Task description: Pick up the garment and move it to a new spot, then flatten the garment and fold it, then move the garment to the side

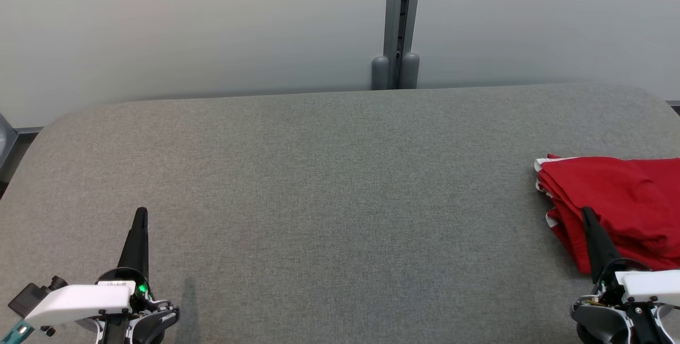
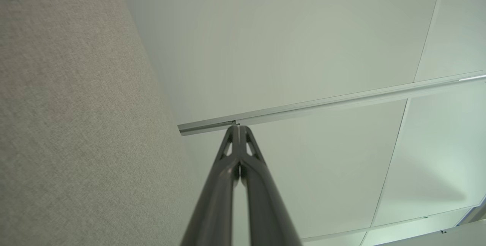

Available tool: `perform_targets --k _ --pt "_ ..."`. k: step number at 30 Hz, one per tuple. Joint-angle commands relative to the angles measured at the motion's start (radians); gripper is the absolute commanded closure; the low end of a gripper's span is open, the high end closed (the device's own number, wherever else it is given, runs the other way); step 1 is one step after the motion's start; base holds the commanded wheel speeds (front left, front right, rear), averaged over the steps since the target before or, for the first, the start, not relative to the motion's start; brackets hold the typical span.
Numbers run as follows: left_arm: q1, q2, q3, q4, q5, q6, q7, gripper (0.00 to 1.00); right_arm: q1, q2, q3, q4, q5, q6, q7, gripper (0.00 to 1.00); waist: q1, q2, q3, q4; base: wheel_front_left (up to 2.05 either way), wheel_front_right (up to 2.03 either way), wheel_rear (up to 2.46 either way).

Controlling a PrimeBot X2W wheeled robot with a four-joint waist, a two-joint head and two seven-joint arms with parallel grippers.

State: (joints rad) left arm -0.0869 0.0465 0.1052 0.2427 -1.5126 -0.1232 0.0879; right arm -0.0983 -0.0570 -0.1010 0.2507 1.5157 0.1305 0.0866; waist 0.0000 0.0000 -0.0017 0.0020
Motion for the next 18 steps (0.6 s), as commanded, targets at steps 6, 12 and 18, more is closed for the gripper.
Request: perform_targets --k 6,12,18 --pt "-0.024 0.006 0.008 0.001 -0.049 -0.009 0.014 1.0 -0.016 0.002 -0.009 -0.006 0.048 0.0 0.017 1.0 0.0 0.0 0.002 -0.001 0.0 0.0 0.0" --pt "-0.029 0.006 0.011 0.003 -0.092 -0.011 0.026 1.0 -0.014 0.006 -0.014 -0.007 0.091 0.0 0.031 1.0 0.0 0.0 0.004 -0.002 0.0 0.0 0.0" --pt "-0.028 0.006 0.012 0.004 -0.101 -0.009 0.03 1.0 -0.014 0.006 -0.015 -0.008 0.098 0.0 0.031 1.0 0.0 0.0 0.005 -0.002 0.0 0.0 0.0"
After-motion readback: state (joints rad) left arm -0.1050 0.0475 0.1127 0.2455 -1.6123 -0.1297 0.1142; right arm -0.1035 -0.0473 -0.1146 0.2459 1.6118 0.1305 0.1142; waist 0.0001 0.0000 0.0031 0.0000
